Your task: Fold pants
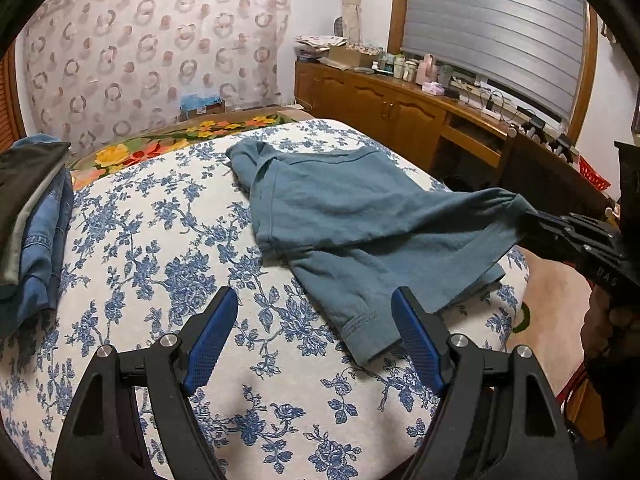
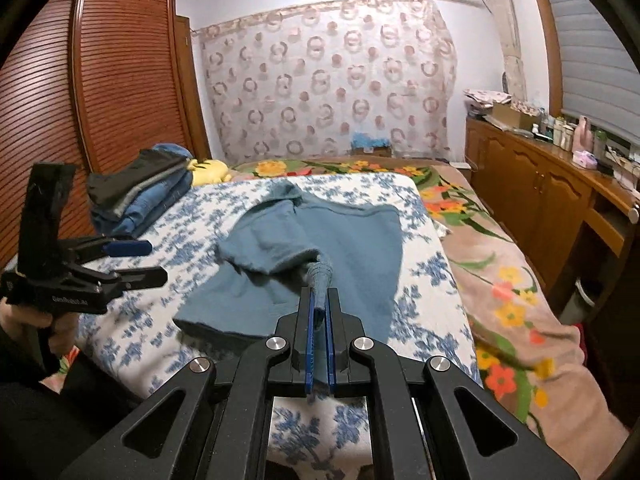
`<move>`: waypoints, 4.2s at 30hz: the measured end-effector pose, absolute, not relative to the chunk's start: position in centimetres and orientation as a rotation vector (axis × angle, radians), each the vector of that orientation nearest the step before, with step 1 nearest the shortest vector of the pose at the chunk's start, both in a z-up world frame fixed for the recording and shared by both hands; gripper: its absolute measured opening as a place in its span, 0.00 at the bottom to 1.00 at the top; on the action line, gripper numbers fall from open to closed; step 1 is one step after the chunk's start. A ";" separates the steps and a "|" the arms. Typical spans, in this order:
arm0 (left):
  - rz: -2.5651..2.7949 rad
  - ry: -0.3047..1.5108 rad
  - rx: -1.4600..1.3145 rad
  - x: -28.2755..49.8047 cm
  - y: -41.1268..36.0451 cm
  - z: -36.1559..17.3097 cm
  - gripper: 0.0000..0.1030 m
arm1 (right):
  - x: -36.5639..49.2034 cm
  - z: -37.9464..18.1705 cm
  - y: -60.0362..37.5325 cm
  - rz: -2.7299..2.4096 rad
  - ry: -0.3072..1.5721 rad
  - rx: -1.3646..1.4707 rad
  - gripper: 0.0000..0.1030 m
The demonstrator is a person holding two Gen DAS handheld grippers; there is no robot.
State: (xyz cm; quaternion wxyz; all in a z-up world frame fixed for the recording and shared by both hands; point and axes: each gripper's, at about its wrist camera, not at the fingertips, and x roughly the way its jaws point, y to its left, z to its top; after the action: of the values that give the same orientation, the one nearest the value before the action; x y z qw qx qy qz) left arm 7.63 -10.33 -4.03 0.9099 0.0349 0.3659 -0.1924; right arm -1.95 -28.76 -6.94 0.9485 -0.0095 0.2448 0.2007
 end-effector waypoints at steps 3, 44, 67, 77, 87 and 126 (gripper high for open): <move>-0.396 0.765 0.072 7.6 -10.6 -4.5 0.77 | -1.8 -7.1 -29.0 0.394 0.516 -0.021 0.04; -0.339 0.783 0.056 8.0 -9.8 -6.2 0.78 | 3.1 -6.8 -28.4 0.440 0.591 0.005 0.38; -0.206 0.710 -0.046 9.4 -3.9 -5.2 0.78 | 10.6 -6.4 -19.0 0.649 0.643 -0.217 0.38; -0.188 0.711 -0.066 9.5 -2.7 -5.4 0.78 | 13.6 -7.7 -15.4 0.696 0.713 -0.268 0.38; -0.200 0.730 -0.048 9.7 -3.3 -6.1 0.78 | 15.4 -8.5 -12.7 0.689 0.743 -0.350 0.34; -0.254 0.765 0.011 8.6 -6.5 -7.6 0.78 | 20.2 -5.7 -21.0 0.462 0.692 -0.234 0.06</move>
State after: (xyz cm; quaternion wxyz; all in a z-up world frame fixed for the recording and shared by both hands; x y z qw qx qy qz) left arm 8.65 -6.52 -7.55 0.9198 0.0053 0.3723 -0.1237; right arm 20.21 -20.97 -5.67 0.9081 -0.1133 0.3351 0.2239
